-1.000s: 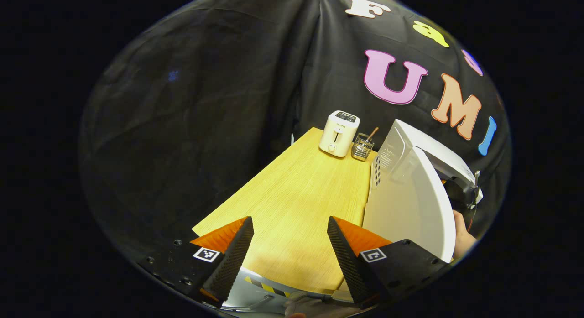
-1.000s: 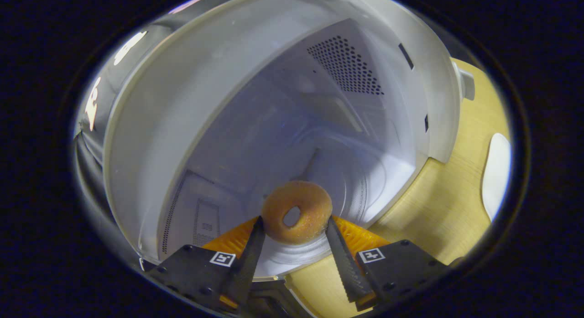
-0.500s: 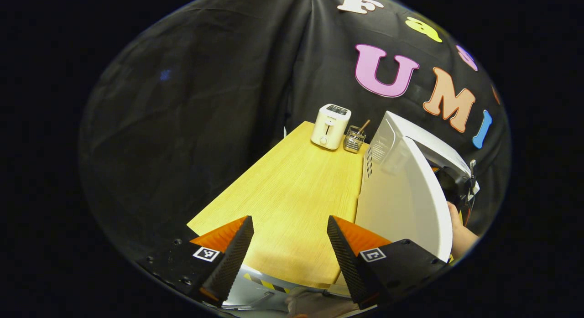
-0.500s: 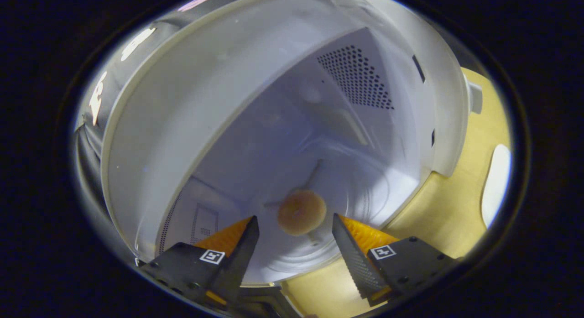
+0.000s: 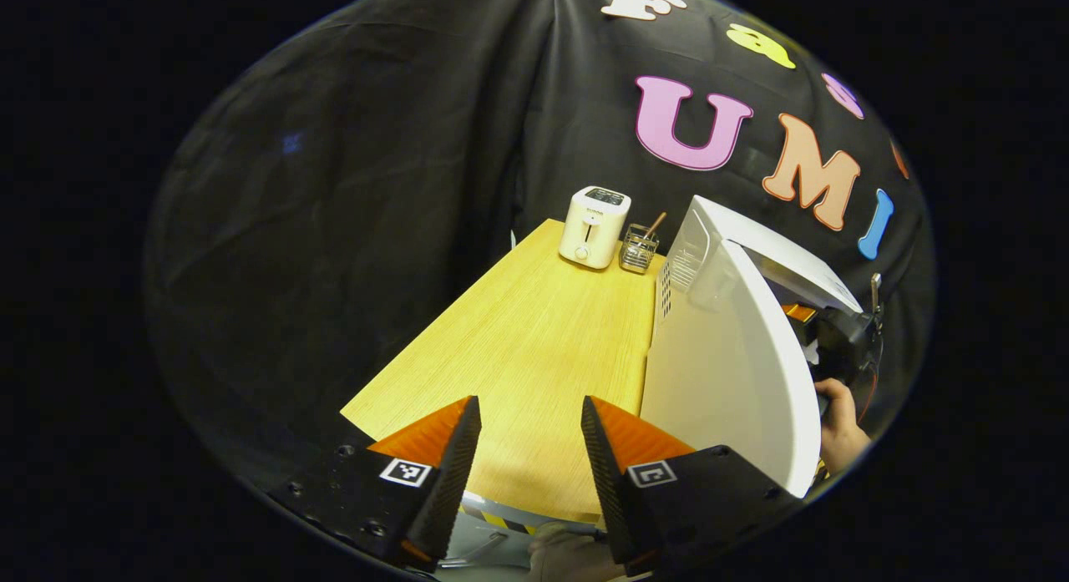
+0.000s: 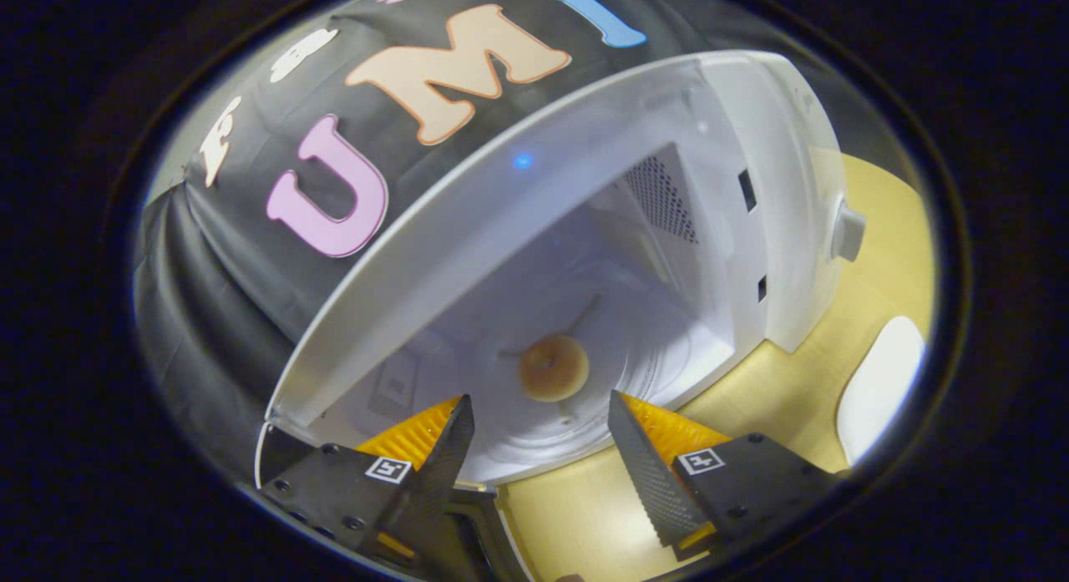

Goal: Open the microwave oven with the left hand, put the food in, and close the microwave oven.

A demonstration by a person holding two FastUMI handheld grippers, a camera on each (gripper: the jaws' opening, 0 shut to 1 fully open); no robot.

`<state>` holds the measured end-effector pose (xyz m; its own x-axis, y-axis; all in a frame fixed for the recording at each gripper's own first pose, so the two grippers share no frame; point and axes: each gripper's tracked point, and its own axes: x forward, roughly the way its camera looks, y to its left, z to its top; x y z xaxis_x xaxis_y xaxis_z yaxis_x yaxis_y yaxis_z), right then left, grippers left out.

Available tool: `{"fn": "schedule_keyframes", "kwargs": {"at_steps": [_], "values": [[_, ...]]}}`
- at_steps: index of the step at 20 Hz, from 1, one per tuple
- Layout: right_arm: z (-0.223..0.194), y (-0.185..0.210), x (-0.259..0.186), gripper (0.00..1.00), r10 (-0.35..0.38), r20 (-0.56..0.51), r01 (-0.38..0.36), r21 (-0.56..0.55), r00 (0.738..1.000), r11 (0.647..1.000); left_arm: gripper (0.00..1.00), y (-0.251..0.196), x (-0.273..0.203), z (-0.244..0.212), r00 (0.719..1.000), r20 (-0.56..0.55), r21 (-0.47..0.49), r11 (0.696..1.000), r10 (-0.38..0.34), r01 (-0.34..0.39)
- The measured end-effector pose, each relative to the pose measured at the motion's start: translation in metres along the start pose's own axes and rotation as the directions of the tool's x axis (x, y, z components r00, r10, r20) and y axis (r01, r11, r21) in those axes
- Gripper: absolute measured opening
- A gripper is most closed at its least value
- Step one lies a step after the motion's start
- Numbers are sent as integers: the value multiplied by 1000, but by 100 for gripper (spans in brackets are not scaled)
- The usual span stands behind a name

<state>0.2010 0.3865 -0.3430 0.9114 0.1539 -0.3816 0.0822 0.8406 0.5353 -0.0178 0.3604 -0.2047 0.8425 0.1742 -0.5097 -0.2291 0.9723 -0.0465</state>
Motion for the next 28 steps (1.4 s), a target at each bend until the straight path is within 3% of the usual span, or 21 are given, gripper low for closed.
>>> {"fn": "schedule_keyframes", "kwargs": {"at_steps": [1, 3, 4, 5, 6, 7, 9, 17, 18, 20, 21, 28], "values": [[2, 0, -10, 99, 12, 2, -12, -17, 1000, 1000, 64, -1, 0, -1, 1000, -7, 6, 1000, 1, -1], [7, -5, -30, 99, 28, 11, -28, -60, 1000, 998, 37, -2, -1, -3, 1000, -21, 19, 1000, 6, -6], [10, -9, -40, 99, 31, 15, -29, -82, 999, 996, 38, -3, -1, -5, 1000, -23, 25, 1000, 5, -4], [13, -13, -51, 90, 34, 19, -32, -101, 999, 994, 18, -6, 0, -4, 1000, -23, 31, 1000, 5, -4], [16, -16, -60, 90, 36, 24, -33, -115, 999, 993, 18, -3, -1, -6, 999, -30, 40, 999, 15, -13], [20, -21, -69, 90, 35, 28, -31, -127, 999, 991, 7, -1, 0, -9, 999, -35, 54, 998, 26, -24], [29, -30, -86, 90, 29, 38, -23, -154, 999, 988, 1, 0, -1, -11, 998, -40, 81, 996, 37, -34], [86, -42, -151, 90, 41, 128, -5, -269, 991, 963, 1, -13, -8, -31, 997, -79, 152, 988, -6, 17], [90, -46, -159, 99, 40, 130, -5, -263, 991, 965, 1, -16, -10, -36, 996, -90, 153, 988, -11, 25], [106, -53, -174, 99, 31, 150, 7, -243, 988, 970, 0, -22, -11, -41, 994, -103, 156, 987, -23, 39], [116, -55, -179, 90, 23, 166, 18, -241, 986, 970, 0, -24, -11, -44, 994, -108, 159, 986, -30, 47], [144, -77, -220, 90, -8, 221, 71, -282, 975, 957, 1, -46, -13, -55, 988, -139, 179, 980, -62, 87]]}}
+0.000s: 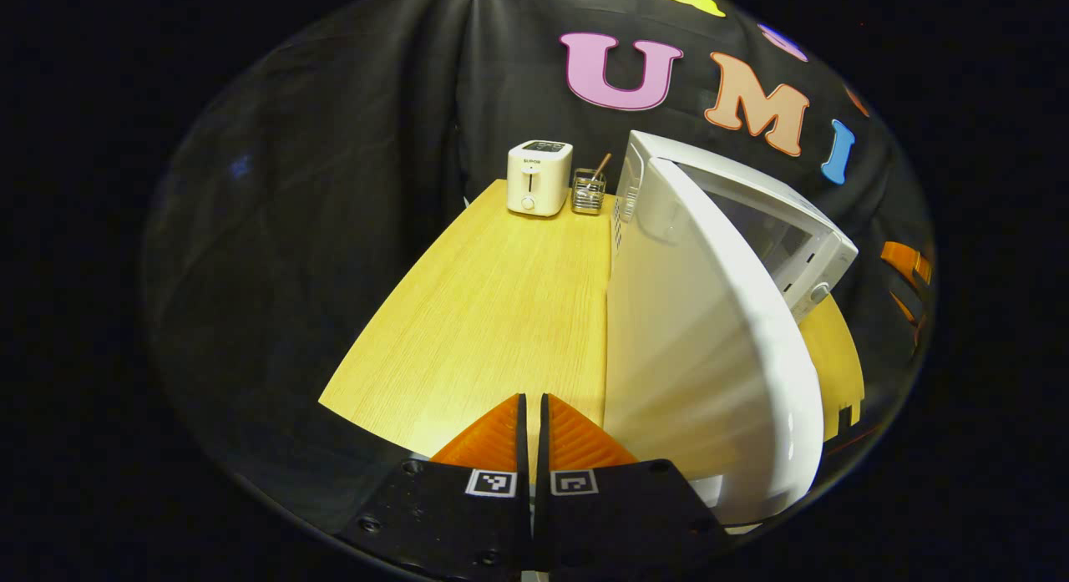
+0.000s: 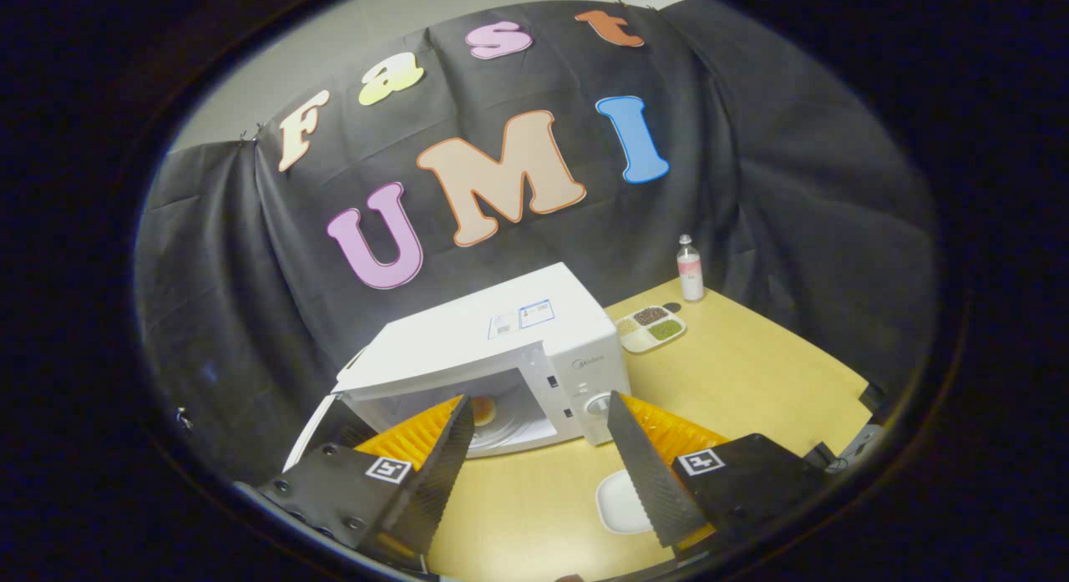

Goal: Open the microwave oven with the left hand, put the food in, and close the microwave oven.

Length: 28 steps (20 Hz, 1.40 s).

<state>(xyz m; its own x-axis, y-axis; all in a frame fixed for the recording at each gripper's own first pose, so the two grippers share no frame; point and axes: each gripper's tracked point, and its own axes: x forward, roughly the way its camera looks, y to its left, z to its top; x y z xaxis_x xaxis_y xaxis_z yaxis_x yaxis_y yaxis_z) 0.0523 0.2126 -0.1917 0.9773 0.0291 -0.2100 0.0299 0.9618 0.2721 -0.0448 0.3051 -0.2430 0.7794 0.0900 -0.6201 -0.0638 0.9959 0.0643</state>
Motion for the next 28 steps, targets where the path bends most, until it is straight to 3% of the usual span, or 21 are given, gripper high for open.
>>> {"fn": "schedule_keyframes", "kwargs": {"at_steps": [8, 9, 13, 16, 17, 28], "values": [[36, -38, -12, 91, -23, 23, 24, -56, 999, 998, 1, -57, -5, 4, 999, 7, 28, 998, -51, 51], [42, -43, -15, 99, -22, 29, 23, -54, 999, 998, 1, -67, -6, 3, 998, 3, 24, 998, -58, 58], [65, -72, -22, 99, -42, 53, 45, -65, 998, 997, 1, -107, -7, 3, 995, -13, 34, 994, -99, 99], [82, -95, -30, 99, -60, 77, 66, -78, 995, 995, 1, -137, -1, 9, 992, -21, 98, 988, -121, 122], [87, -104, -32, 91, -70, 85, 77, -73, 994, 994, 1, -146, 0, 14, 991, -19, 124, 983, -131, 133], [107, -174, -53, 91, -179, 157, 194, -83, 971, 978, 1, -244, 18, 47, 975, 10, 268, 940, -223, 212]]}}
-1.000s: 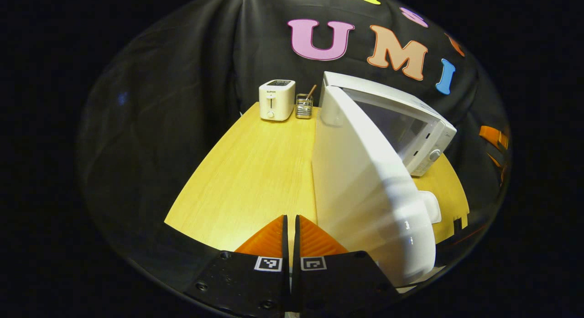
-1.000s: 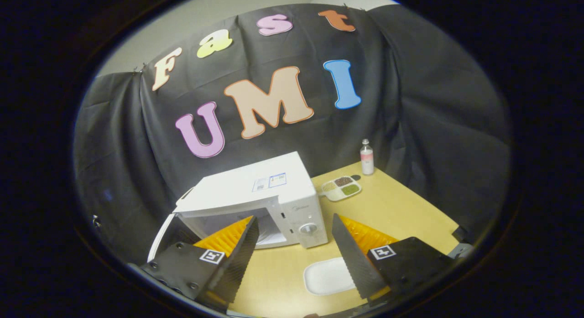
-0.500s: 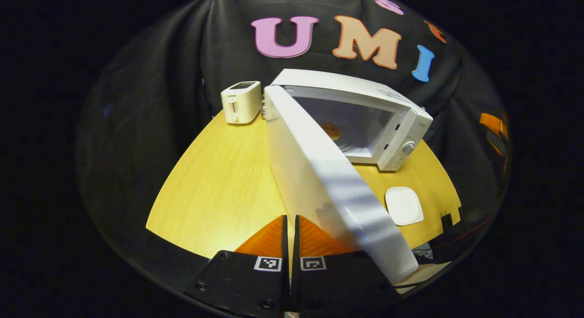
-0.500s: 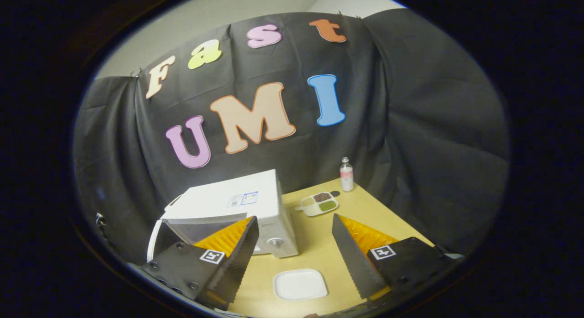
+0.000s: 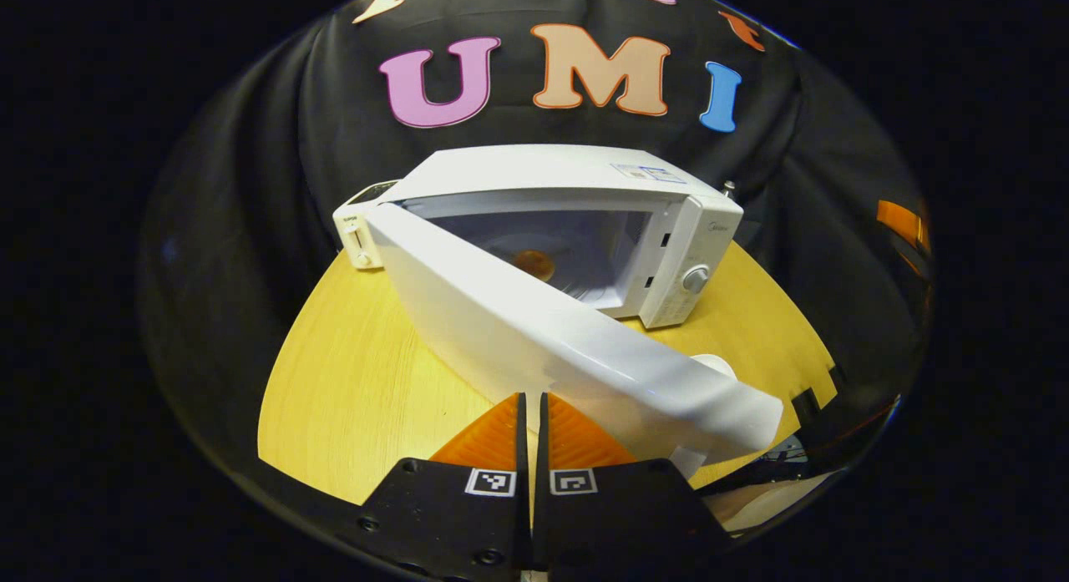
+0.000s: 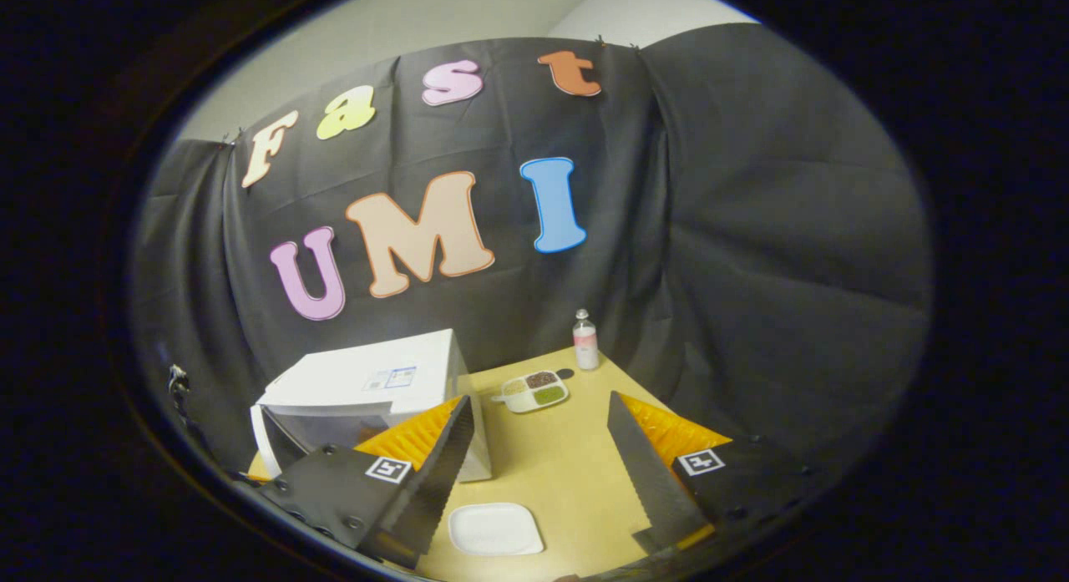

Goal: Open the microwave oven with the left hand, put the food in, and close the microwave oven.

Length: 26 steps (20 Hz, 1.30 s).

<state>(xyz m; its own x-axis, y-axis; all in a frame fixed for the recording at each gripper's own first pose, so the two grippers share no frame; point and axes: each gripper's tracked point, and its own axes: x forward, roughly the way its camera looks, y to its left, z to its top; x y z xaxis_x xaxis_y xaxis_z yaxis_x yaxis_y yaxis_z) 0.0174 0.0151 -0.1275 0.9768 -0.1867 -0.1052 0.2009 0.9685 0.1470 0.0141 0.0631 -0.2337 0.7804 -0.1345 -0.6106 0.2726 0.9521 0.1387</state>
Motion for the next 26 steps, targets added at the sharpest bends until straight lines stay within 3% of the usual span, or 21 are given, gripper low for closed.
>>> {"fn": "schedule_keyframes", "kwargs": {"at_steps": [3, 11, 21, 26], "values": [[-10, -11, -1, 91, -9, -20, 10, 21, 1000, 1000, 1, -22, 12, 17, 999, 27, 31, 999, -19, 19], [-32, -27, 0, 91, -31, -57, 35, 69, 998, 997, 1, -81, 50, 48, 994, 70, 6, 996, -88, 88], [-63, -40, -6, 91, -58, -116, 67, 76, 992, 995, 1, -94, 79, 70, 990, 106, 9, 995, -98, 98], [-61, -51, -8, 91, -69, -104, 79, 99, 992, 992, 1, -106, 86, 74, 988, 112, -39, 993, -110, 115]]}}
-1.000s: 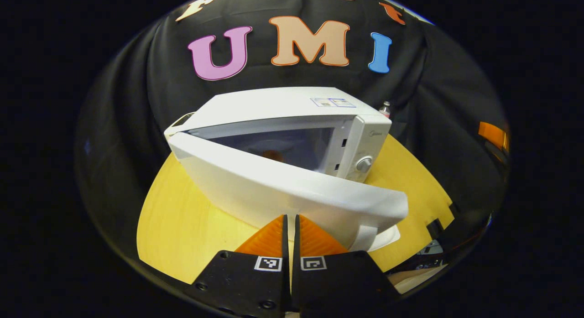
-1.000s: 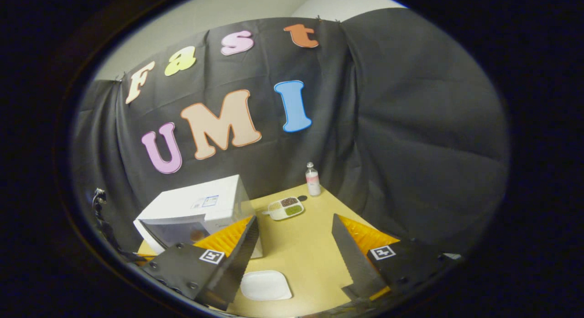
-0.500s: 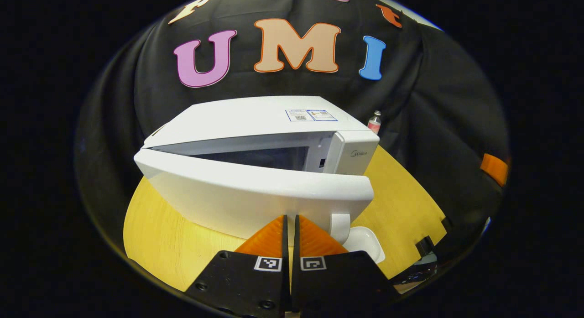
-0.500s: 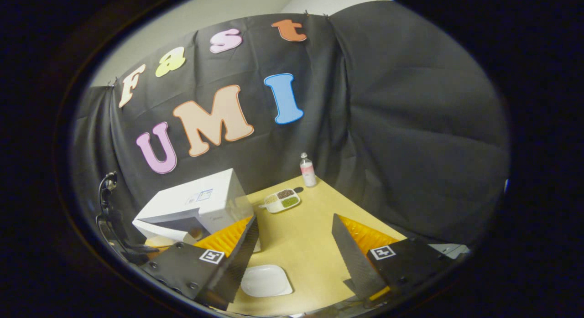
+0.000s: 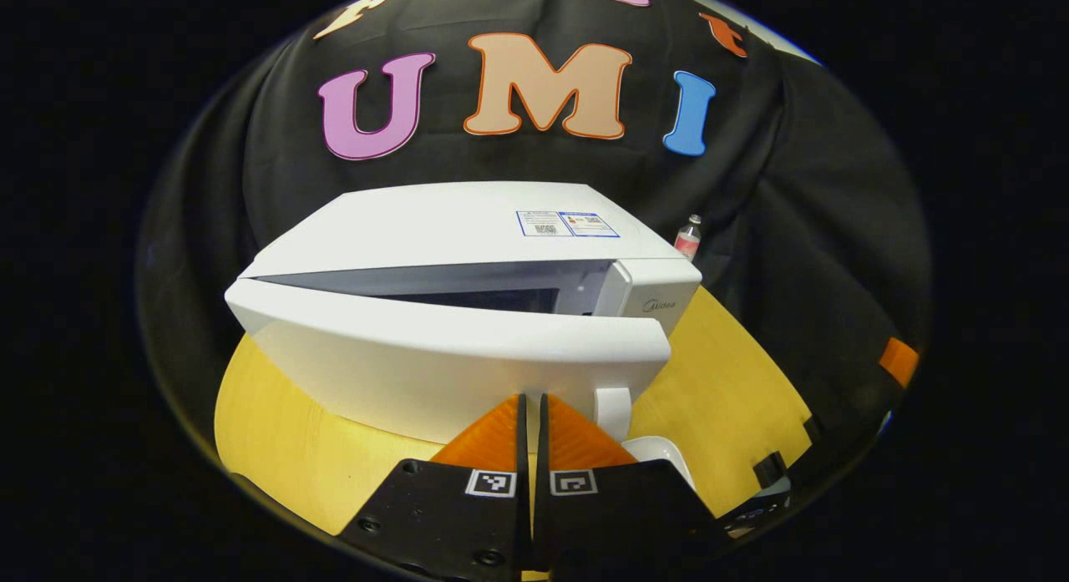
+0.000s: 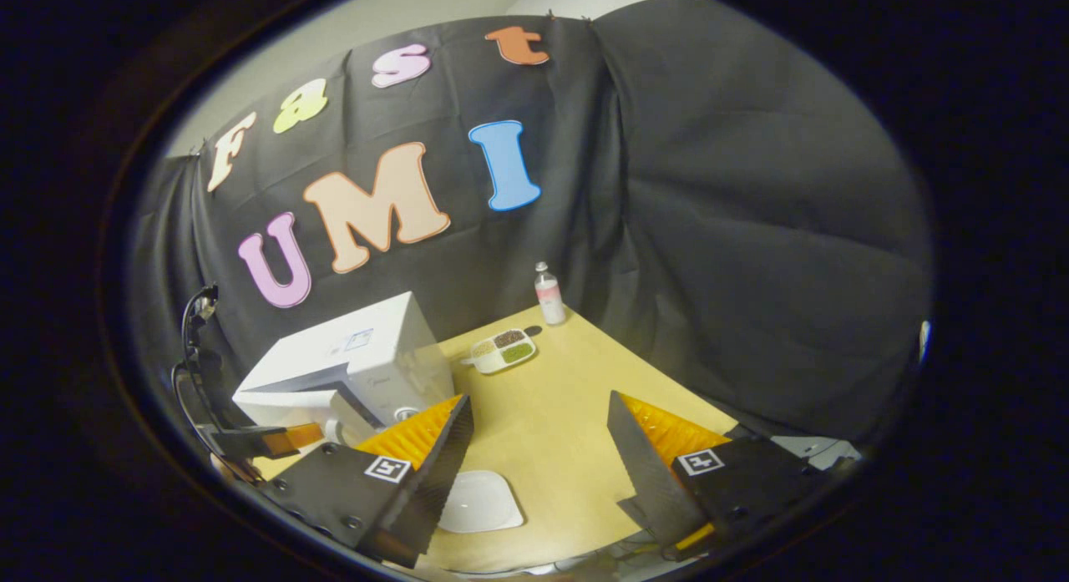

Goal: Open the microwave oven with the left hand, put the food in, and close the microwave oven.

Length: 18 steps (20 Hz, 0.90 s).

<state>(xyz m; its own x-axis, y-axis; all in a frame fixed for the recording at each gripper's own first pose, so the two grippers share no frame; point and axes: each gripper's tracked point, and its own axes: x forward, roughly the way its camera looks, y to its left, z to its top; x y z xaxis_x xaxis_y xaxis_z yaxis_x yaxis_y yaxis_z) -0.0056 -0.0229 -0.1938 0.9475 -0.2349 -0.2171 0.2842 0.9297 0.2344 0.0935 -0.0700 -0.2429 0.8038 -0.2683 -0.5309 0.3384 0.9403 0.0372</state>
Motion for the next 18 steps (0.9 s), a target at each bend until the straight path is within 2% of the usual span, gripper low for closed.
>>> {"fn": "schedule_keyframes", "kwargs": {"at_steps": [3, 13, 14, 18], "values": [[0, -3, 2, 91, -4, 7, 4, 0, 1000, 1000, 1, -11, 4, 2, 1000, 8, -36, 999, -26, 26], [5, 1, 2, 91, 21, 29, -21, -18, 999, 1000, 0, 3, 16, 22, 999, 52, -91, 996, 7, -2], [6, 1, 2, 99, 24, 33, -23, -18, 999, 1000, 1, 4, 18, 23, 999, 53, -95, 995, 8, -3], [5, 0, 4, 99, 21, 32, -21, -22, 999, 1000, 1, 3, 22, 31, 998, 69, -99, 995, 10, -4]]}}
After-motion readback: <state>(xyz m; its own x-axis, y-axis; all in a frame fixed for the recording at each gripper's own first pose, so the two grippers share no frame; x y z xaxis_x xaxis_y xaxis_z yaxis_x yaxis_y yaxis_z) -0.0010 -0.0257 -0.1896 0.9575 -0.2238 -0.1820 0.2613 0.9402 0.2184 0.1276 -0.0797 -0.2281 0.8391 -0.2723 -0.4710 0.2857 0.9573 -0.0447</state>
